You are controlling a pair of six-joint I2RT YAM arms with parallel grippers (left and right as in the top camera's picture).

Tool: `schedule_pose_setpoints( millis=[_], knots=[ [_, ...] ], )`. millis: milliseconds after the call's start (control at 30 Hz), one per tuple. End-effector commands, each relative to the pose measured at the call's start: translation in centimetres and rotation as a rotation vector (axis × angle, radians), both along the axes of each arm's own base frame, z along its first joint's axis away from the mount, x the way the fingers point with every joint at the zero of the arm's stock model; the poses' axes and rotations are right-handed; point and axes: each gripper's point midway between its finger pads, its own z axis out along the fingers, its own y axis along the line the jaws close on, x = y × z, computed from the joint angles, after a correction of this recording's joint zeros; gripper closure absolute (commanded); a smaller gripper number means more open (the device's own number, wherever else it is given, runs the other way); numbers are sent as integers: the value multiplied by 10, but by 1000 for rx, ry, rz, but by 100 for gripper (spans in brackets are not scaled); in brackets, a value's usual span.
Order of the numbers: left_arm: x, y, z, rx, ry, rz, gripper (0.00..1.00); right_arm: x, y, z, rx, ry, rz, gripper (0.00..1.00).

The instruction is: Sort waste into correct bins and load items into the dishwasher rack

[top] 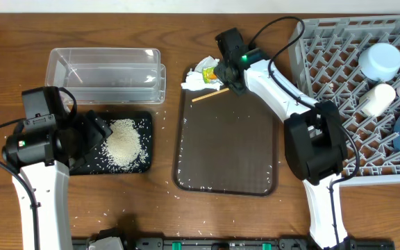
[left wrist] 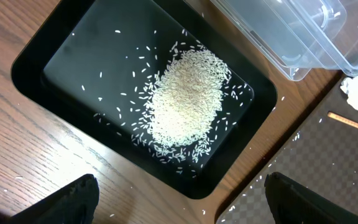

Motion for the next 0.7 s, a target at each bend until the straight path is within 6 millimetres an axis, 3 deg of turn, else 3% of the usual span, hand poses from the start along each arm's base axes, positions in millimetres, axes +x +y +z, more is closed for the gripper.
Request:
schedule_pose_setpoints(
  millis=[0,100,467,667],
  knots=[
    [1,2,4,4,-8,5,12,0,-5,-23,-45,25,-5,99],
    [1,2,4,4,-8,5,12,-7,-8,-35,-56,65,-4,99],
    [1,2,4,4,-8,5,11,-37,-29,-45,-120,205,-15,99],
    [1,2,4,4,-8,5,12,-65,-46,-25,-149,308,-18,99]
  ],
)
